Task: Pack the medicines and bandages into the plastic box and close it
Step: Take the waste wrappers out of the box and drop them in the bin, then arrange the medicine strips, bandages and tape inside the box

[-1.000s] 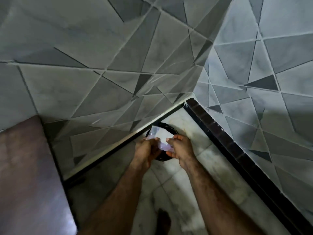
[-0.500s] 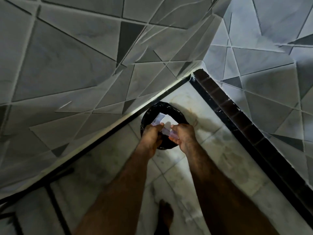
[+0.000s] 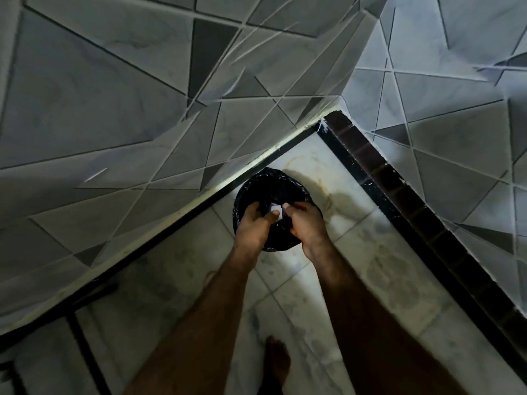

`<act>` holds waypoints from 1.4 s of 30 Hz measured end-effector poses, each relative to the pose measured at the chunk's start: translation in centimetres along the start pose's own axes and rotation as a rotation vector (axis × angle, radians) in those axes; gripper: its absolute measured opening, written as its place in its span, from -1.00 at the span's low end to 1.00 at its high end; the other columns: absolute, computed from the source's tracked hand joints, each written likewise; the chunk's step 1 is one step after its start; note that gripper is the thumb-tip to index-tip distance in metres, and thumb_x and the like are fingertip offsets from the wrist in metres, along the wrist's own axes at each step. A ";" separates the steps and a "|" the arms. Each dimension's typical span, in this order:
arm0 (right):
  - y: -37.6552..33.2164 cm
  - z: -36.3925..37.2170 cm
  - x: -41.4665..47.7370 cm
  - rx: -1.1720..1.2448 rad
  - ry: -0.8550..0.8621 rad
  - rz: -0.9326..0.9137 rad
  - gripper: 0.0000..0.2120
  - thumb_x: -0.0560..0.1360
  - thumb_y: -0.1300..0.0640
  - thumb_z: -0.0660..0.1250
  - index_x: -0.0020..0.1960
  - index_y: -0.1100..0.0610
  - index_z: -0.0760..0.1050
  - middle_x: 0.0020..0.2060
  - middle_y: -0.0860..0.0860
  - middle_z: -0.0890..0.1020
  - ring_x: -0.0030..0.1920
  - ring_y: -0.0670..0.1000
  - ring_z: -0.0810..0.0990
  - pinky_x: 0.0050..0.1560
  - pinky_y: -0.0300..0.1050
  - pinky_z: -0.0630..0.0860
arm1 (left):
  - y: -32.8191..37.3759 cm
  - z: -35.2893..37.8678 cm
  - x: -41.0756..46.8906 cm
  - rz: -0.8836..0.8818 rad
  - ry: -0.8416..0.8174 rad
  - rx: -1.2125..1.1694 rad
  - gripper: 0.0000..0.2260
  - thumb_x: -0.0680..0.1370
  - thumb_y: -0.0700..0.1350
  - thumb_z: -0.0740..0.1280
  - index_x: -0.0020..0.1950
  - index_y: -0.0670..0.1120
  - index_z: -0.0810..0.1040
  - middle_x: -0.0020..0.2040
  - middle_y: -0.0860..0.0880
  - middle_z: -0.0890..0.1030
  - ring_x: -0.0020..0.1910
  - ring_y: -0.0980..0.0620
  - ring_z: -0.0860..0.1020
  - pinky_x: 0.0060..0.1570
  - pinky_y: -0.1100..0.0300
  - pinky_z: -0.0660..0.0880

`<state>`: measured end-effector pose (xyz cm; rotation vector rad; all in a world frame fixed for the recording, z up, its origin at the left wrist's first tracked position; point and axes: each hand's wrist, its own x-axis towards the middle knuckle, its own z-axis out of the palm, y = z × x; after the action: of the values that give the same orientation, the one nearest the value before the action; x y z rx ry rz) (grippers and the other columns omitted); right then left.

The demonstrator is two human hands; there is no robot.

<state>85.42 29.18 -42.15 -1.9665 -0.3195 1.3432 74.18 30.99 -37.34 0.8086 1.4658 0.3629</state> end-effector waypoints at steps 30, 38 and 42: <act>-16.8 8.6 -54.3 0.011 -0.286 -0.927 -0.62 0.55 0.12 0.32 0.35 0.04 0.42 0.26 -0.14 0.55 0.26 -0.26 0.50 0.18 -0.43 0.44 | 10.3 -28.0 -45.5 0.787 0.237 -0.103 -0.43 0.43 -0.01 0.41 0.43 0.07 0.39 0.39 0.13 0.47 0.38 0.25 0.40 0.38 -0.04 0.38; -12.3 17.8 -65.0 -0.040 -0.459 -0.967 -0.62 0.54 0.21 0.33 0.34 0.07 0.43 0.24 -0.04 0.58 0.23 -0.22 0.54 0.19 -0.36 0.46 | 4.4 -40.7 -54.0 0.846 0.406 -0.077 -0.43 0.43 -0.05 0.40 0.44 0.05 0.37 0.38 0.12 0.48 0.37 0.28 0.39 0.35 0.26 0.31; -9.5 22.1 -69.4 -0.045 -0.557 -0.953 -0.64 0.53 0.30 0.30 0.28 0.05 0.42 0.15 -0.16 0.58 0.16 -0.30 0.56 0.12 -0.42 0.46 | 0.3 -46.2 -57.1 0.827 0.481 -0.096 -0.43 0.42 -0.03 0.40 0.43 0.07 0.37 0.38 0.12 0.47 0.37 0.28 0.39 0.35 0.25 0.32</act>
<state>38.11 6.02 9.01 -1.1232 -1.3518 1.1634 23.36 4.87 8.88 1.2899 1.4673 1.3119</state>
